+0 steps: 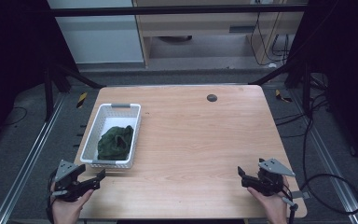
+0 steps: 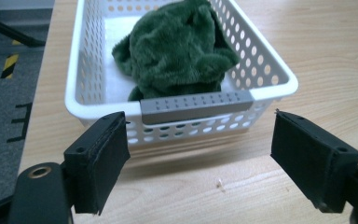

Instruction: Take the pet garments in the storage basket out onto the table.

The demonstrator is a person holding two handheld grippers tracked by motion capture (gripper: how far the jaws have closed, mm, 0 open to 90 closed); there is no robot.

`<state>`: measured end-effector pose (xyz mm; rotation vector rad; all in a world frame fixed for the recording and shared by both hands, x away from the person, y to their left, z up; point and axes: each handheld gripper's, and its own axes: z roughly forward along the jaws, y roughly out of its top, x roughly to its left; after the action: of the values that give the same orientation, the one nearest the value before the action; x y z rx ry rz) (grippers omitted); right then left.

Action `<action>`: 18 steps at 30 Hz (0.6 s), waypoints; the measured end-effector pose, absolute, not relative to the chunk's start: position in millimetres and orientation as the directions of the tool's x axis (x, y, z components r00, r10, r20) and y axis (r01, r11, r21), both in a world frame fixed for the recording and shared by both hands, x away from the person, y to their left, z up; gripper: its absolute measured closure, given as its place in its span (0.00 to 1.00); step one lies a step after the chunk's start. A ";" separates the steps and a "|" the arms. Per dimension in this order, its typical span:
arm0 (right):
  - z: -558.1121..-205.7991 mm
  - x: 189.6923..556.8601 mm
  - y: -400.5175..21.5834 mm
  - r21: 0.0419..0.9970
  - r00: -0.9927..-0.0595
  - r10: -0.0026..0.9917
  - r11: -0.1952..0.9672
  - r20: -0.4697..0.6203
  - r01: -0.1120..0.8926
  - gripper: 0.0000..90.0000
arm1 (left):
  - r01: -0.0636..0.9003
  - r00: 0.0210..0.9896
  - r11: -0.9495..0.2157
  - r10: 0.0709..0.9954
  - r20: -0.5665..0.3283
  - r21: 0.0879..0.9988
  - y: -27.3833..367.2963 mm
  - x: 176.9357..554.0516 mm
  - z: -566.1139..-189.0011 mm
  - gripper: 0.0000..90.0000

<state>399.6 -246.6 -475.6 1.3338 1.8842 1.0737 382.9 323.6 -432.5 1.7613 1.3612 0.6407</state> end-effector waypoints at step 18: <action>-476.1 399.9 -245.0 0.859 -0.326 0.945 0.179 -0.015 0.479 0.15 | 0.522 0.337 -0.120 0.938 -0.076 0.844 322.8 405.4 -398.6 0.22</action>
<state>399.9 -245.0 -476.1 1.3367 1.8913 1.0620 405.4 322.8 -398.6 1.7714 1.3019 0.6304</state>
